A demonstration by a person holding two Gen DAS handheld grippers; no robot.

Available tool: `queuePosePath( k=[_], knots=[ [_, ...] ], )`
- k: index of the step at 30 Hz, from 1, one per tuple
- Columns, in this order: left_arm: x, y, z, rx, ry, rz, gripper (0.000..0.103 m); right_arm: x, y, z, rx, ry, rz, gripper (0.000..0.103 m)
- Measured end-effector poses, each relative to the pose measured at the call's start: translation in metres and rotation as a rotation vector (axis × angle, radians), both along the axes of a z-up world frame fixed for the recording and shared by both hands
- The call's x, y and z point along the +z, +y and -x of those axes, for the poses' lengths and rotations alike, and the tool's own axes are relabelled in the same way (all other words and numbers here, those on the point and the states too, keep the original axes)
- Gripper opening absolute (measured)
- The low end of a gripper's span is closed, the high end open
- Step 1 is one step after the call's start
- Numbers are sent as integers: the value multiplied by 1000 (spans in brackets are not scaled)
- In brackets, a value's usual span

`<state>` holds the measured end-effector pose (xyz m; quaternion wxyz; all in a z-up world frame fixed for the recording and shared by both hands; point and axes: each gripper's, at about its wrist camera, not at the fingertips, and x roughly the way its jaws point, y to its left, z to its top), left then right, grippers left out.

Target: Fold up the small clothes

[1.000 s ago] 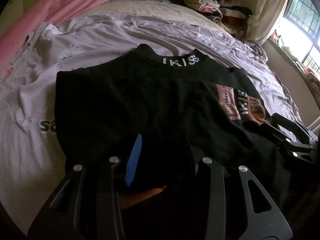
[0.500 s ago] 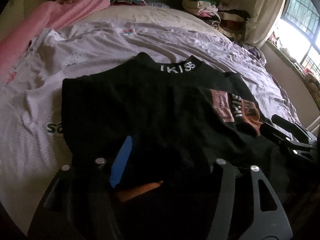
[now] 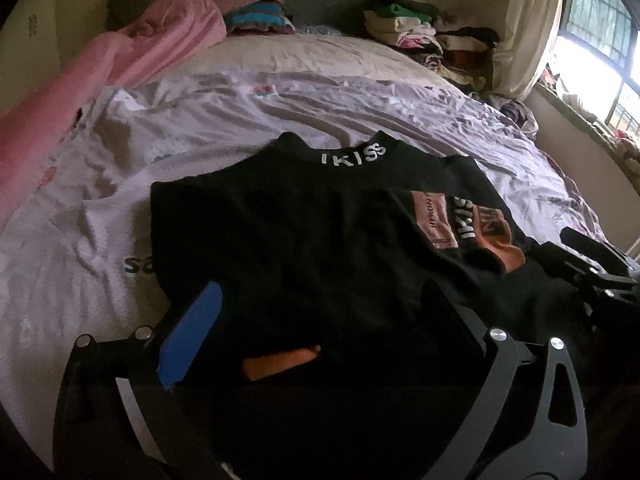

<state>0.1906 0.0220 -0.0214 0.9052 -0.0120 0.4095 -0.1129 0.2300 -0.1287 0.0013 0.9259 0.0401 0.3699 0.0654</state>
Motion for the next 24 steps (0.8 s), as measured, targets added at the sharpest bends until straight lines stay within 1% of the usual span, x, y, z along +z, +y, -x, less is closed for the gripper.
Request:
queuePosePath(
  k=[10,18,24],
  knots=[
    [15,-8,26,-4,-40,7,93,9,-21,25,-16,-10,-3,97],
    [25,-8,54,14,-64,2,93,15,-33,44,-19,-20,-1,97],
    [28,-2,72,28,-60,9,93,19,-37,58,-8,-20,12,97]
  ],
)
